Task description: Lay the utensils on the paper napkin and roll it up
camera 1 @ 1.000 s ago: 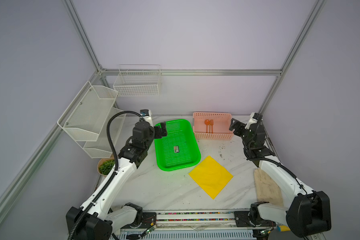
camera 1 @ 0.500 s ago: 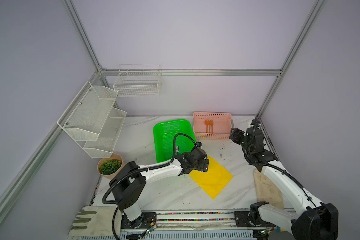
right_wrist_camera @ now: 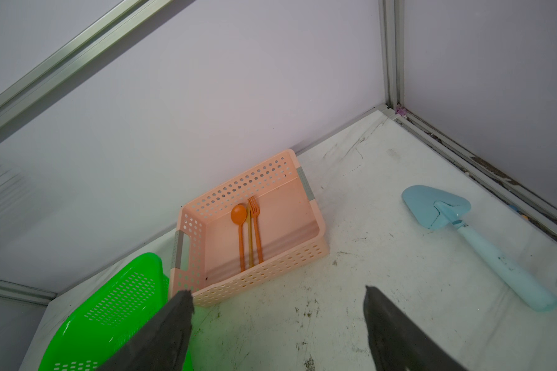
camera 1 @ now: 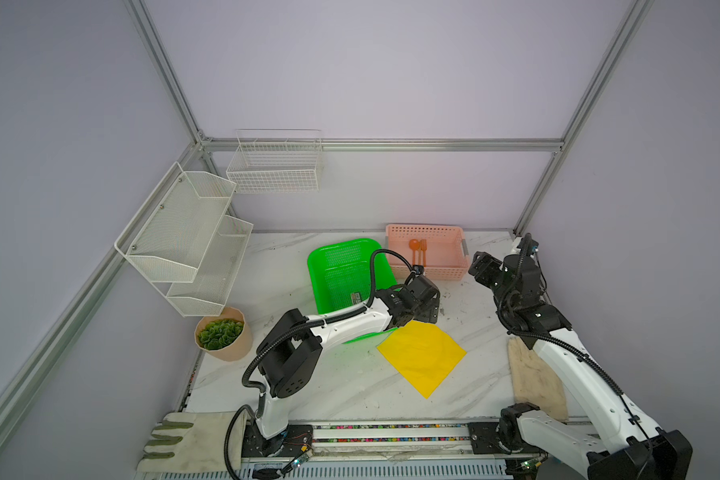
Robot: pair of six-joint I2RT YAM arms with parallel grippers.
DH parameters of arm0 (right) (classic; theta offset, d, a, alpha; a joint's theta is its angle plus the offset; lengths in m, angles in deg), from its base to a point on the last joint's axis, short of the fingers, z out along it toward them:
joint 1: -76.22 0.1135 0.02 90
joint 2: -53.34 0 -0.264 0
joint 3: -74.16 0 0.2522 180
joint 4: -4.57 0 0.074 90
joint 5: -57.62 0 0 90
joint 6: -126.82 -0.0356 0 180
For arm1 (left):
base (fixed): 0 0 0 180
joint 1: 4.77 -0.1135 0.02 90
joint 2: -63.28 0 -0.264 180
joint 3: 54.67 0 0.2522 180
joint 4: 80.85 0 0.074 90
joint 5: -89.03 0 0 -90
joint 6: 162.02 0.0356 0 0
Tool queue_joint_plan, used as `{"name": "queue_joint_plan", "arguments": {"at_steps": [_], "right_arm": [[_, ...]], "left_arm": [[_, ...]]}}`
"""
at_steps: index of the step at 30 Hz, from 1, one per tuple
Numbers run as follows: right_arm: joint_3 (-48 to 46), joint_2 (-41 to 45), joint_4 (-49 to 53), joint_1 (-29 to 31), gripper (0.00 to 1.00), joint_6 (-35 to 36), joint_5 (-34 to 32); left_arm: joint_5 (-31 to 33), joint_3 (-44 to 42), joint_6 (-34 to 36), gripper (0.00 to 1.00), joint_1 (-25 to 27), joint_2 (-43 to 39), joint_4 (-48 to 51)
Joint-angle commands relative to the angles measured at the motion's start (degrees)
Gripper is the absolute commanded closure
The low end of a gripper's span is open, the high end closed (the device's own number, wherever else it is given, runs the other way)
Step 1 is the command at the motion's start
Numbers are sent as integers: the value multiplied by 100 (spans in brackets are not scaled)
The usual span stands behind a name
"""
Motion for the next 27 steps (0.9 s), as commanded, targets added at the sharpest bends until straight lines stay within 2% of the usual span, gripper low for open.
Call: {"name": "queue_joint_plan", "arguments": {"at_steps": [1, 6, 10, 19, 21, 27], "right_arm": [[14, 52, 138, 20, 15, -66, -92], [-1, 147, 96, 20, 15, -70, -26], [-30, 203, 94, 20, 15, -93, 53], [-117, 277, 43, 20, 16, -137, 175], [-110, 285, 64, 20, 16, -146, 186], [-181, 270, 40, 21, 16, -180, 186]], "left_arm": [[356, 838, -155, 11, -124, 243, 760], [533, 1104, -211, 23, -294, 451, 1219], [546, 1058, -333, 39, -515, 484, 1378], [835, 822, -436, 65, -1066, 364, 1657], [828, 728, -367, 69, -1230, 326, 1695], [895, 86, -285, 69, -1751, -77, 1691]]}}
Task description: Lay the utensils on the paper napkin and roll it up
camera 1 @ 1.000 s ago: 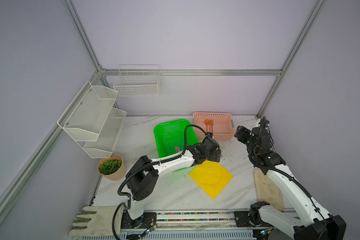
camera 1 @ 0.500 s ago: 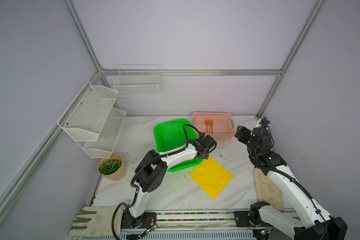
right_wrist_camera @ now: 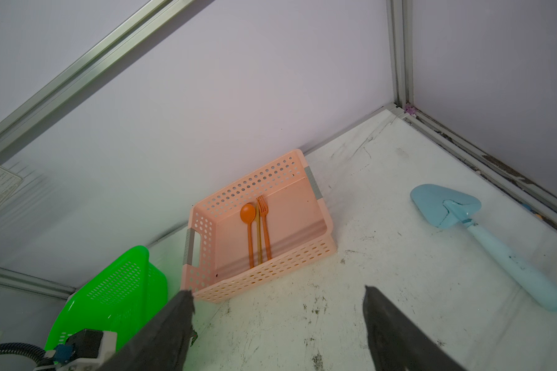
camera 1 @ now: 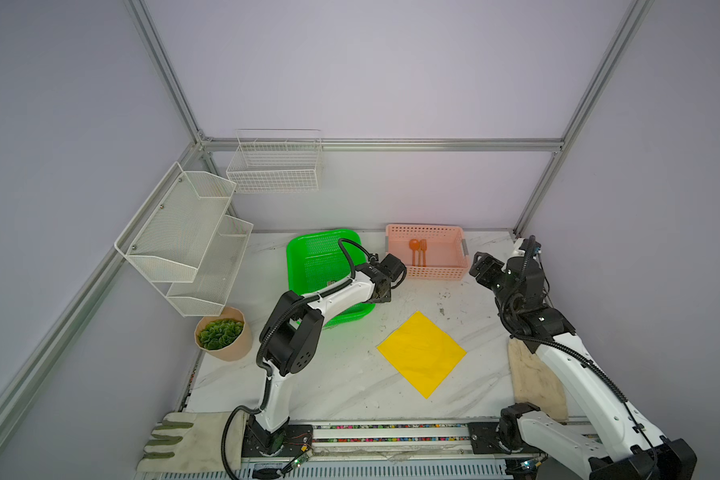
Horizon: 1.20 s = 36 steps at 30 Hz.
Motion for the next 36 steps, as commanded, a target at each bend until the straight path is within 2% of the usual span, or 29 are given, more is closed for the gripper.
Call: {"name": "queue_joint_plan", "arguments": {"at_steps": [1, 7, 16, 20, 22, 24, 27, 29, 32, 34, 36], "right_arm": [[-135, 56, 20, 18, 16, -105, 13], [-225, -169, -115, 22, 17, -105, 140], [-254, -292, -171, 18, 17, -120, 199], [-272, -281, -153, 23, 17, -105, 216], [-272, -278, -117, 18, 17, -73, 252], [-272, -291, -72, 19, 17, -7, 346], [-221, -396, 137, 18, 17, 62, 532], [-232, -449, 268, 18, 18, 80, 738], [-328, -425, 398, 27, 19, 88, 894], [-359, -434, 407, 32, 18, 71, 885], [-194, -680, 455, 19, 18, 106, 1121]], "left_arm": [[262, -440, 121, 69, -276, -590, 76], [309, -1149, 184, 69, -637, -1129, -12], [418, -2045, -103, 69, -749, -1674, -106], [454, -2175, -105, 68, -808, -1834, -110], [381, -2023, -114, 63, -802, -1916, 50], [397, -1618, -142, 45, -642, -2041, 391], [828, -1030, 70, 22, -175, -2265, 631], [897, -732, 173, 19, 39, -2402, 651], [751, -442, 222, 21, 404, -2463, 554], [95, -458, 293, 23, 671, -2390, 196], [-749, -845, 339, 26, 965, -2321, -556]]}}
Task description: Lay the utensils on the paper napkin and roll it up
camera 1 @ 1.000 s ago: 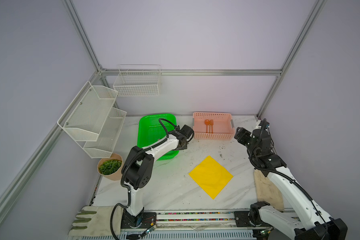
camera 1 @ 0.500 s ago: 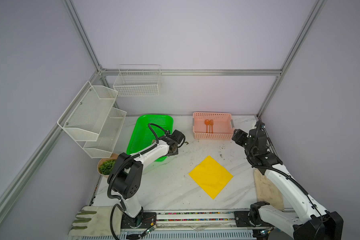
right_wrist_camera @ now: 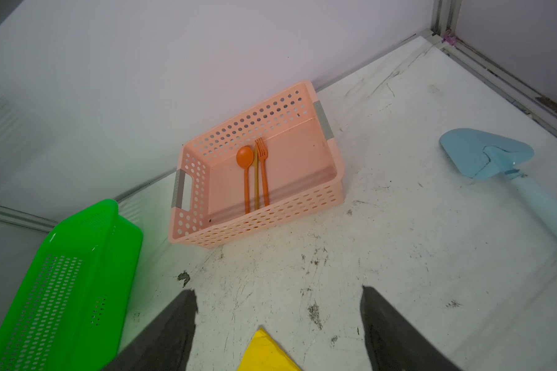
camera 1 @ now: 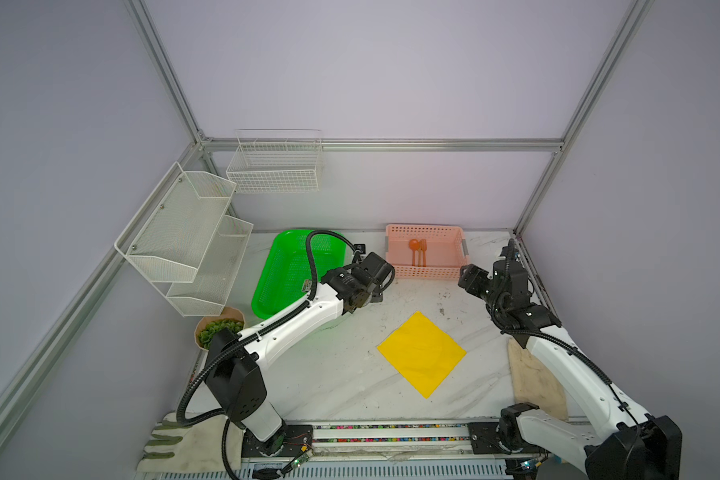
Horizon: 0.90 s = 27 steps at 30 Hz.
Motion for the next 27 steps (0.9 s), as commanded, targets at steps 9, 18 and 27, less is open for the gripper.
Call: {"name": "queue_joint_plan", "arguments": {"at_steps": [9, 18, 27], "right_arm": [[1238, -596, 713, -123, 21, 153, -351], [1511, -715, 785, -163, 21, 137, -208], [1310, -627, 766, -161, 21, 129, -309]], "left_arm": [[-1864, -811, -278, 40, 1164, 940, -2167], [-2381, -1298, -515, 44, 1197, 1458, -3068], [-2543, -1388, -626, 47, 1045, 1955, -3056]]}}
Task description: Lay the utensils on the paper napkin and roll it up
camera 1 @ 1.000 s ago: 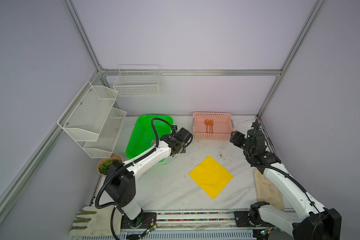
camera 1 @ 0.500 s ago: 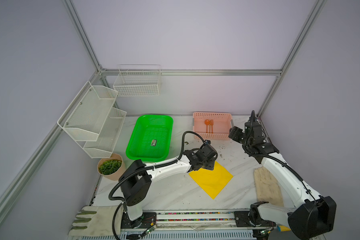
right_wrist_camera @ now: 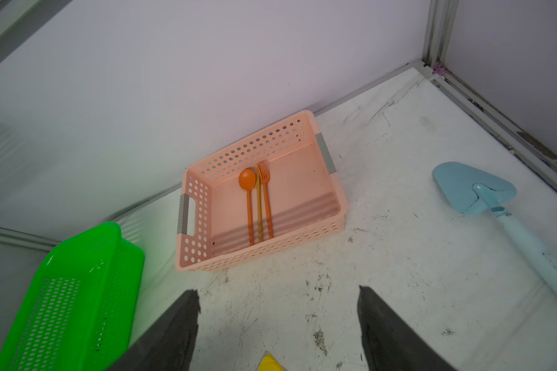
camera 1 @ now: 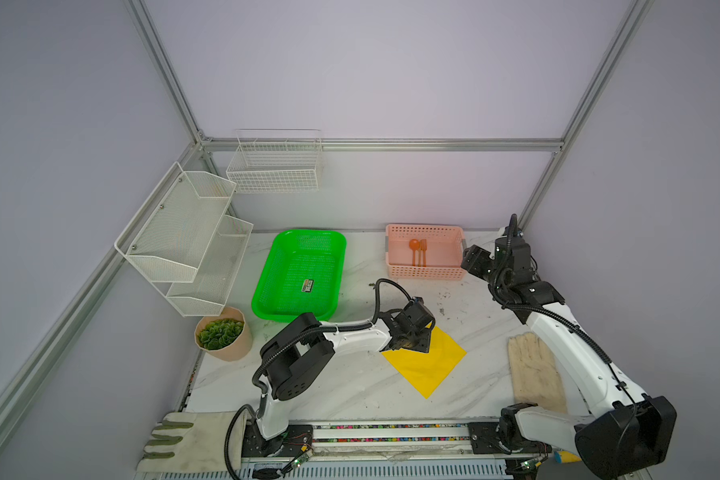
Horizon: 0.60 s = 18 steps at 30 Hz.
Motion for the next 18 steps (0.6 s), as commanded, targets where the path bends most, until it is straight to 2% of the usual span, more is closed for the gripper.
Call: {"name": "queue_joint_plan", "arguments": {"at_steps": [1, 18], "right_arm": [[-77, 62, 71, -6, 21, 4, -124], [-19, -380, -304, -5, 21, 184, 14]], "left_arm": [[-154, -225, -102, 47, -148, 21, -144], [42, -1243, 164, 49, -692, -398, -86]]}}
